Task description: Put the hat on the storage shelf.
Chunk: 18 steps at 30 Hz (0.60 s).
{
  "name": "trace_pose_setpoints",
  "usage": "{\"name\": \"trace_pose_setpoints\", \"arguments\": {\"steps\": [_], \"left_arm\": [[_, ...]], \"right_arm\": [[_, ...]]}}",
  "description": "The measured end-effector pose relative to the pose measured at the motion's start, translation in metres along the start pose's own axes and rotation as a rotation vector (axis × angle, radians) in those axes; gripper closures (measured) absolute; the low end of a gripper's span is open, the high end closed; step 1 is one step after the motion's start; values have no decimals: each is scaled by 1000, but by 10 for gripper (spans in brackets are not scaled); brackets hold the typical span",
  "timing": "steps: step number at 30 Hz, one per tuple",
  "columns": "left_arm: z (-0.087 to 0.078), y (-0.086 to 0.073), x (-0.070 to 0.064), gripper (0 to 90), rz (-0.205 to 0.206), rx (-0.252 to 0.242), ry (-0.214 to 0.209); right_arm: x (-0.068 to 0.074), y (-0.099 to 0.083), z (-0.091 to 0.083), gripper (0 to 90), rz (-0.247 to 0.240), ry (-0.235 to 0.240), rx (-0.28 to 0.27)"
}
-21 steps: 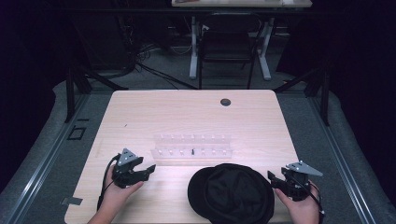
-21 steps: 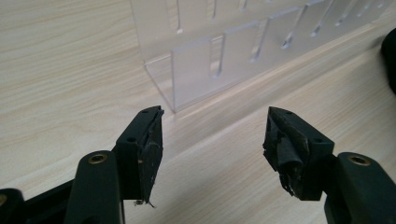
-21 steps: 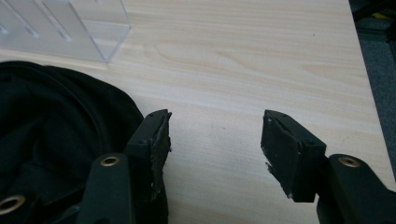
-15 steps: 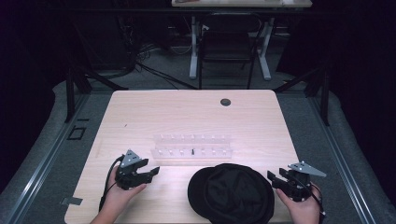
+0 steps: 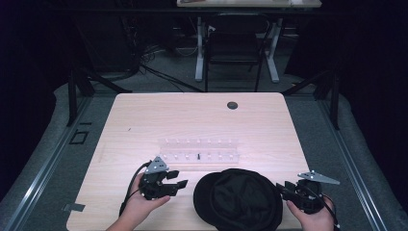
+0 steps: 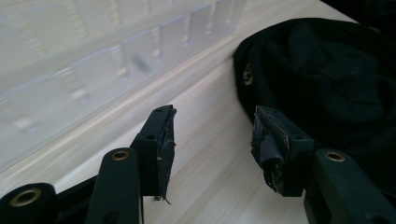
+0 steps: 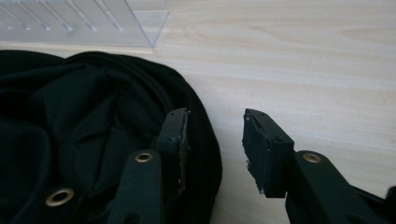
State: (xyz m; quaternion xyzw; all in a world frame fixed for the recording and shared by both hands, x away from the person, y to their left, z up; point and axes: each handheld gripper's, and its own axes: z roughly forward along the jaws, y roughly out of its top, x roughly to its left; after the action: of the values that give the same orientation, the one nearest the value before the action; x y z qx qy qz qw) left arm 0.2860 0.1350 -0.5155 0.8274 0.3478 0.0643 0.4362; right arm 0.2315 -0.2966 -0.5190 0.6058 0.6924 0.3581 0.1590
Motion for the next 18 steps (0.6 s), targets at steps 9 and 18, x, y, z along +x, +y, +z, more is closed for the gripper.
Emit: {"name": "trace_pose_setpoints", "arguments": {"steps": [9,18], "left_arm": [[25,4,-17,513,-23,41,-102],[34,-4,-24,674,13,69,-119]], "right_arm": [[-2,-4,16,655,19,9,82],[-4,-4,19,807,43,67,91]]}}
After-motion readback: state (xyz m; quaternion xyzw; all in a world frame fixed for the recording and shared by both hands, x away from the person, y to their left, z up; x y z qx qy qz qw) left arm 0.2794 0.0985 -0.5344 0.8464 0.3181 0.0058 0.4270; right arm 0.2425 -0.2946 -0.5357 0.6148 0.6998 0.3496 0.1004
